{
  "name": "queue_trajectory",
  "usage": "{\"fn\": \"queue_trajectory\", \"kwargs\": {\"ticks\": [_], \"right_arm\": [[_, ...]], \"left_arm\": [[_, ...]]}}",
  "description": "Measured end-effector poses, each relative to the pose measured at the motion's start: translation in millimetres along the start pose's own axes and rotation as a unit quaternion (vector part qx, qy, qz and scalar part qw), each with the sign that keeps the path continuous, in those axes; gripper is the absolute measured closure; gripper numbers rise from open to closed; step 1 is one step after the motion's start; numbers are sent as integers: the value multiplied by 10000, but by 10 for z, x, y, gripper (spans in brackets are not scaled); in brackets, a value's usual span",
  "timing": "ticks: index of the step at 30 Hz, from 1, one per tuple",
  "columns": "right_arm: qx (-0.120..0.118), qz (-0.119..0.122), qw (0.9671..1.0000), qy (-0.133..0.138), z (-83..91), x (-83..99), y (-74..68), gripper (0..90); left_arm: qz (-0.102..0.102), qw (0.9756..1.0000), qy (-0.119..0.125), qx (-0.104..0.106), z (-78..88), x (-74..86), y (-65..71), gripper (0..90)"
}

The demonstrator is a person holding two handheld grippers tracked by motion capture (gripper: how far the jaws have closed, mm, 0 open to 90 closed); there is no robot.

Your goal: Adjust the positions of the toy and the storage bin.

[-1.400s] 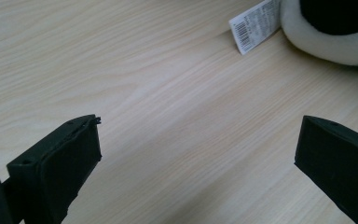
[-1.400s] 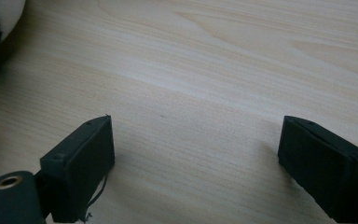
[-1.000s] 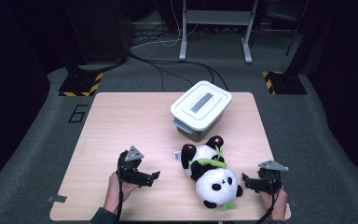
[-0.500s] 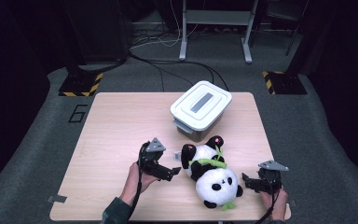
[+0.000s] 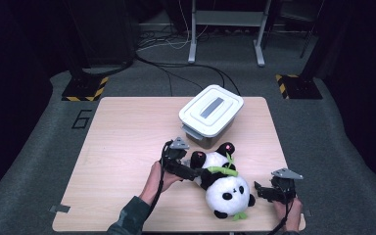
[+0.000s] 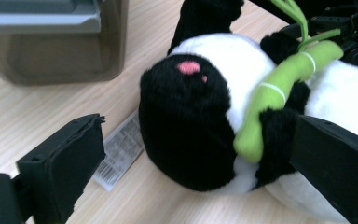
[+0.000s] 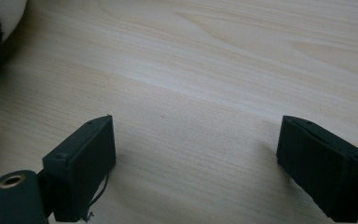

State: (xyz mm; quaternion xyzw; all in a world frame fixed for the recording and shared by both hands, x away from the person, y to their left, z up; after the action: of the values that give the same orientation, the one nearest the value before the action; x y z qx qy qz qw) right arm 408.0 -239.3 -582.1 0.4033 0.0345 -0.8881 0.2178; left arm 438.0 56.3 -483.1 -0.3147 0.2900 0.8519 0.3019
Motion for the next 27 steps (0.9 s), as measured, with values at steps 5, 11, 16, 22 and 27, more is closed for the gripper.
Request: {"fn": "queue_trajectory", "kwargs": {"ticks": [5,11,16,22,27], "right_arm": [[-1,-3,10000,-2,0,0,0,109],[3,-3,10000,-5,0,1,3,111],[4,-5,10000,-4,1,1,3,111],[7,-11,10000,-1,1,0,3,112],[10,-10,10000,0,1,0,3,113]], "left_arm": [[41,10000,-11,-15,-88,-72,-12,163],[156,9999,-66,-5,-188,-85,-51,342],[81,9999,-6,-64,-166,-60,-41,500],[0,9998,76,-178,-118,-8,-19,586],[9,9996,220,-184,-59,38,17,617]]}}
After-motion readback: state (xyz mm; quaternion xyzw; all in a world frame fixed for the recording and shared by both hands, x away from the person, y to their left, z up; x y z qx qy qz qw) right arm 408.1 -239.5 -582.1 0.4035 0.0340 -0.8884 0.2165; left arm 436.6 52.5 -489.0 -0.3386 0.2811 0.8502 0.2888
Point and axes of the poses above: each handheld gripper's, and its own axes: z roughly backward along the jaws, x roughly out of its underside, y roughly to its right, the point moved 8 cm from there along -z, roughly forward along the jaws, and after that the axes turned 9 degrees about z, right-handed, at the moved point
